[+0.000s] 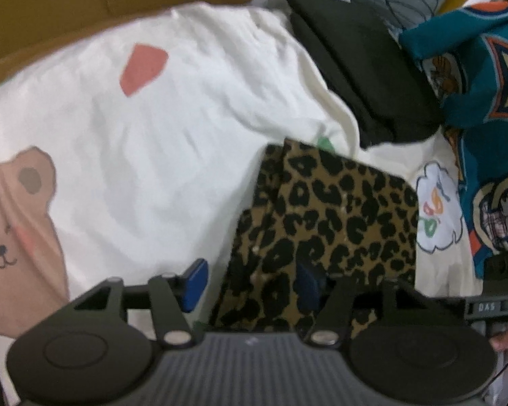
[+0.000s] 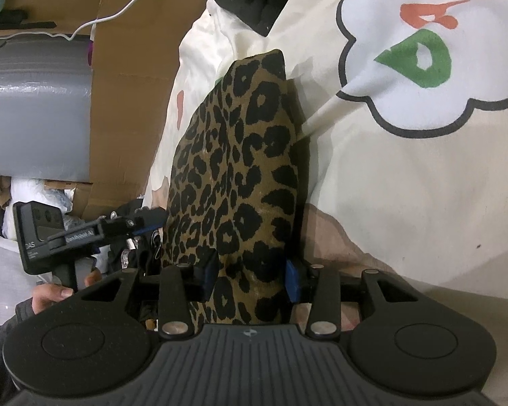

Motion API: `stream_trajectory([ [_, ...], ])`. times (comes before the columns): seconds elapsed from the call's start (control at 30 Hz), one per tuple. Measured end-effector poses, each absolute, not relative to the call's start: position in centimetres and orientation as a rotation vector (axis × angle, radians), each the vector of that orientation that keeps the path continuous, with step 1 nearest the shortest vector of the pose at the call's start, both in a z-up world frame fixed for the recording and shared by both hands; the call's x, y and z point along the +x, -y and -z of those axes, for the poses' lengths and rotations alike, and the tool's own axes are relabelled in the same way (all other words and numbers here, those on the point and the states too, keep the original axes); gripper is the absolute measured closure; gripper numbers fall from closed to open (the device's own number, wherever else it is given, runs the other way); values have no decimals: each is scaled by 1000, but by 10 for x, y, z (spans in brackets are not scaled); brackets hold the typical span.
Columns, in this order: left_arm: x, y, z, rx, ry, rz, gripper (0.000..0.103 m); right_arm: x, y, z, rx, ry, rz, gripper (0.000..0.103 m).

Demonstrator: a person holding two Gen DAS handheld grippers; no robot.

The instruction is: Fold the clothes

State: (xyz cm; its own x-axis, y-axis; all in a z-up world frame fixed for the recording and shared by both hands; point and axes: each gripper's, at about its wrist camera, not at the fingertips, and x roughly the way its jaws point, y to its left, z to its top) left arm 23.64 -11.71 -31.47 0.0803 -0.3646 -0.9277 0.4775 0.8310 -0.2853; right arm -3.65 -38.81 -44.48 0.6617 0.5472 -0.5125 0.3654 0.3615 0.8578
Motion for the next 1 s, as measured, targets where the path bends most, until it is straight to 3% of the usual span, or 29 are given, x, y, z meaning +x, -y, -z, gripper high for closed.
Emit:
stream_trajectory([
  [0.17,235,122,334,100,-1393,672,42,-34,388,448,1260,-894,-118,60],
  [0.27,234,123,341,75,-1397,681,42,-34,389,455,1304,-890,-92,64],
  [0.33,234,123,346,60,-1399,688,46,-33,388,458,1323,-894,-89,89],
  [0.4,233,126,344,75,-1395,707,53,-33,388,456,1310,-897,-95,96],
  [1.0,220,126,338,-63,-1437,713,67,-39,419,421,1165,-938,-89,98],
])
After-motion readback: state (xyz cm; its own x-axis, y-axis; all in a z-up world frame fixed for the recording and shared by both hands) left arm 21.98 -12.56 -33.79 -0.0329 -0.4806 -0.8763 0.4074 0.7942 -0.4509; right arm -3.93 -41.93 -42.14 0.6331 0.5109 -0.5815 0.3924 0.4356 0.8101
